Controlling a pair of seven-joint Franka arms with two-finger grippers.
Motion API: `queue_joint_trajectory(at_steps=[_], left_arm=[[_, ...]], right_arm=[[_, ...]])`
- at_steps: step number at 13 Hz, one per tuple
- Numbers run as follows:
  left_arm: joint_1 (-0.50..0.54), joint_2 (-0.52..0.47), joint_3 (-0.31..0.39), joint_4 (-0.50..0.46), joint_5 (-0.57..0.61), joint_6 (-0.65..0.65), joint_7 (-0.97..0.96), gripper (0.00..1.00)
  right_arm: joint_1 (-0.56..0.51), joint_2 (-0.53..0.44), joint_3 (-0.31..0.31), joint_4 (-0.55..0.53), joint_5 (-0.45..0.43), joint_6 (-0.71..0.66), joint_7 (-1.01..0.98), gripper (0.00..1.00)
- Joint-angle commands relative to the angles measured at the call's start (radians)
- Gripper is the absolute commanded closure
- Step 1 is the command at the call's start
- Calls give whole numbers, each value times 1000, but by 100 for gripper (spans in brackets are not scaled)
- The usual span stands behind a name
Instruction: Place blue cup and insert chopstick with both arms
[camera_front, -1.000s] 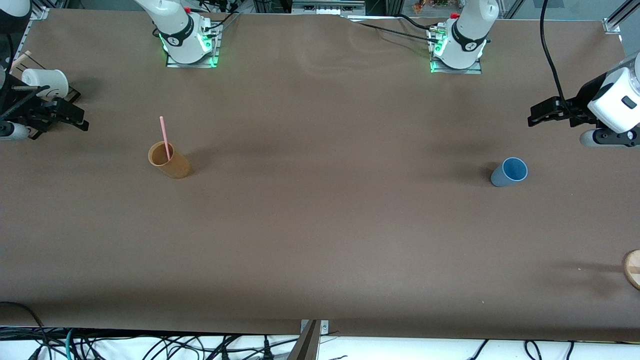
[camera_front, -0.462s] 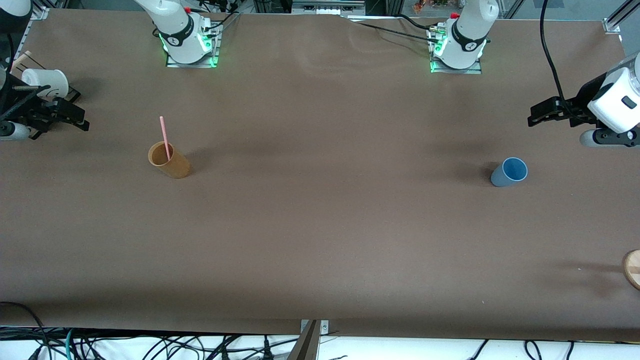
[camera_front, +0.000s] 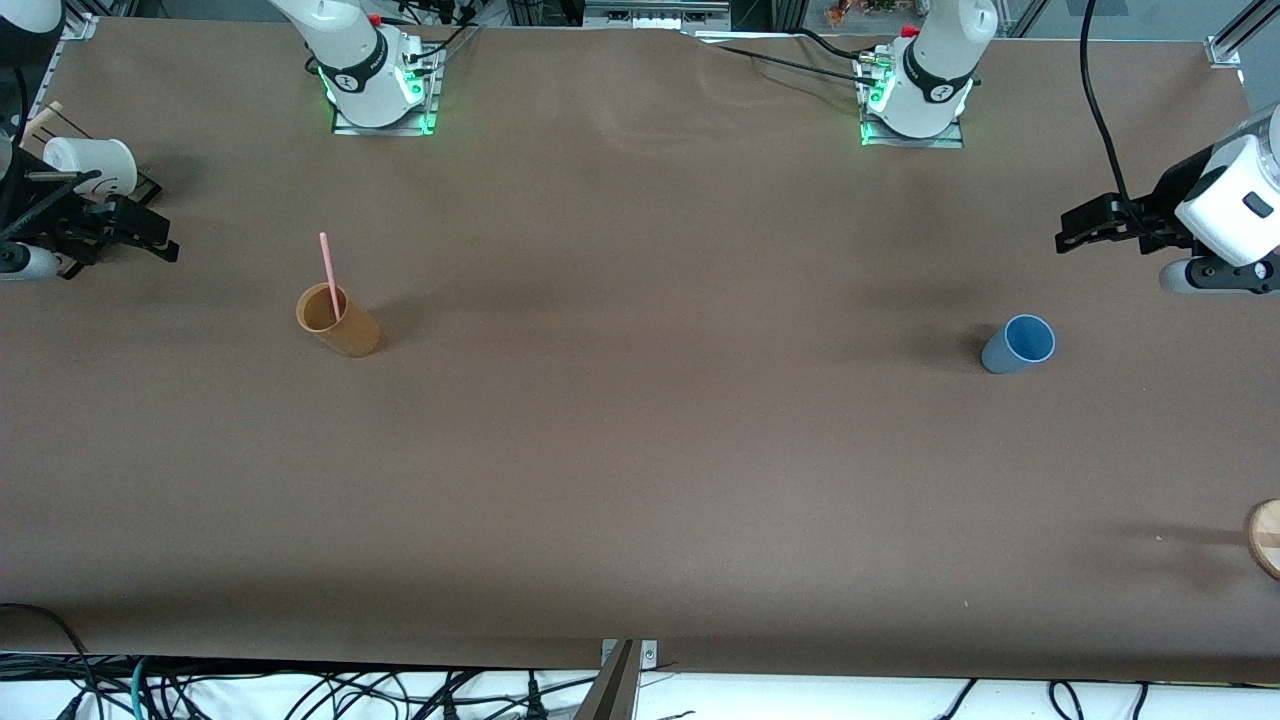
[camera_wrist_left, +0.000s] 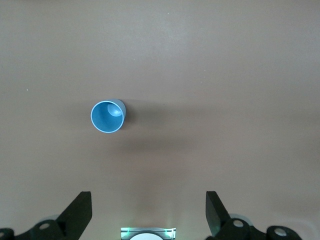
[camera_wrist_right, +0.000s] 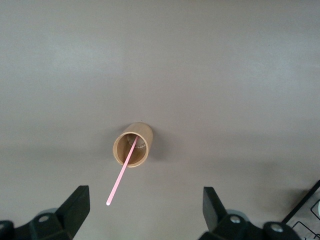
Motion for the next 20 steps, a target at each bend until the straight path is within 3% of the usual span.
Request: queue_joint_trajectory(at_steps=[1,17,20], left_arm=[[10,8,-4,19,-23,-12,6,0],[12,8,-4,18,-21,-12,6,0],[48,49,-2,19,-21,-7,6,0]], right_arm=[[-4,6,3,17,8,-11,-7,0],[-4,10,3,17,19,-14,-4,0],[-4,10,1,17,19,-16,-6,0]])
